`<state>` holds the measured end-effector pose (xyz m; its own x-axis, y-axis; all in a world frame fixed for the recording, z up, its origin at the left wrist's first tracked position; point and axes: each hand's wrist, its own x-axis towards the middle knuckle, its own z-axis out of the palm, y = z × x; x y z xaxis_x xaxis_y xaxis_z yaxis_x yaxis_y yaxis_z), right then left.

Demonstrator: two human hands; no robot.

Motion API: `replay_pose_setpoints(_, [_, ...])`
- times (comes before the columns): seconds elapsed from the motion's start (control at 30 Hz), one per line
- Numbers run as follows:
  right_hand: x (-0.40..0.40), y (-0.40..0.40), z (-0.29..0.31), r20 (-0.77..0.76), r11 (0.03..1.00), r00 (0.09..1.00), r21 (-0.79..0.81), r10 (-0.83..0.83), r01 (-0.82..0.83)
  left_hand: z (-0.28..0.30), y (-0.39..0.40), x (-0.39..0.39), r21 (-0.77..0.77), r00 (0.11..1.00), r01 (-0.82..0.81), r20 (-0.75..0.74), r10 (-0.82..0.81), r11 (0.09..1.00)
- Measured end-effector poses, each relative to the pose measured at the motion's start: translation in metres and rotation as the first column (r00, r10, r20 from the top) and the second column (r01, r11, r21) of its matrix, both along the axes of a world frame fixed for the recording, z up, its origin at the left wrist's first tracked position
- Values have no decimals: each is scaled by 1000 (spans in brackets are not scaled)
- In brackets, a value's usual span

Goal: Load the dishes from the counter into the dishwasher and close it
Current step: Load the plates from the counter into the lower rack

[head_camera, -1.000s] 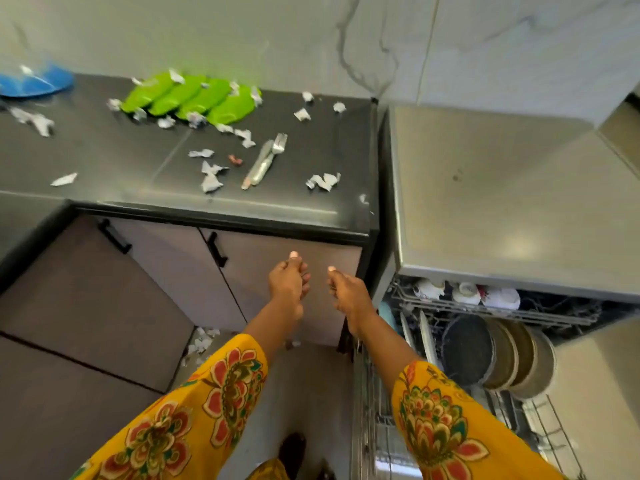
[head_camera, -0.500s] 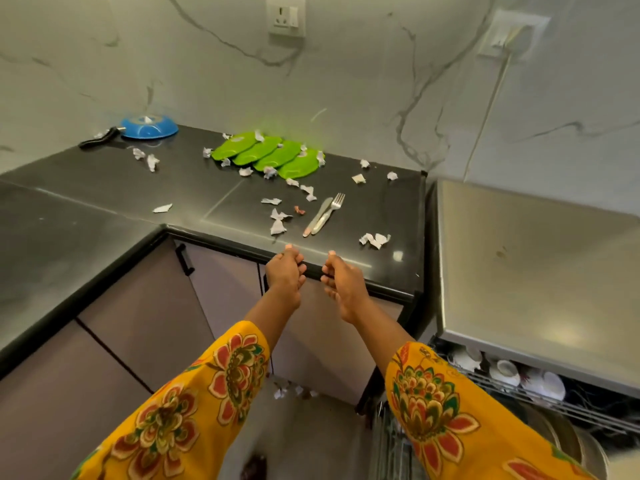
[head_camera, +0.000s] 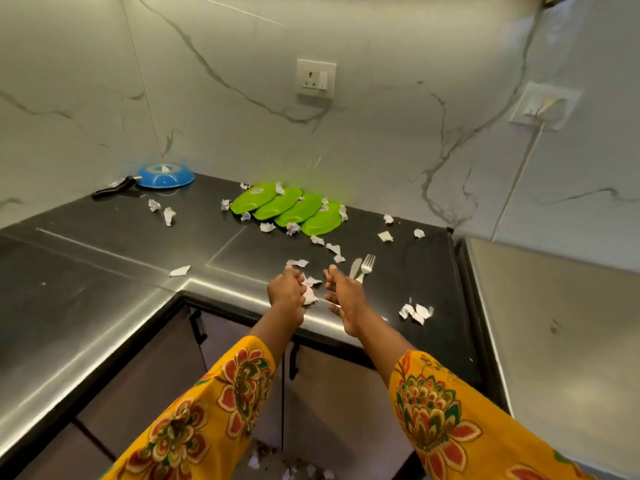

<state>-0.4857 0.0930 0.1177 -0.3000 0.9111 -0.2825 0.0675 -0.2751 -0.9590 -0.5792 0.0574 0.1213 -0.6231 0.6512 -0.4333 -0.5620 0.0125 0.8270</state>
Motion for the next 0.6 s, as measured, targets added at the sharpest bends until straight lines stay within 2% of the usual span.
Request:
replay_pose_setpoints(0.33, [-127, 44, -10, -49, 999, 999, -44, -9, 7, -17, 55, -124, -40, 999, -8, -35, 7, 999])
replay_pose_setpoints(0.6, [-192, 58, -16, -25, 997, 999, -72, 36, -38, -28, 67, -192, -86, 997, -66, -47, 62, 994])
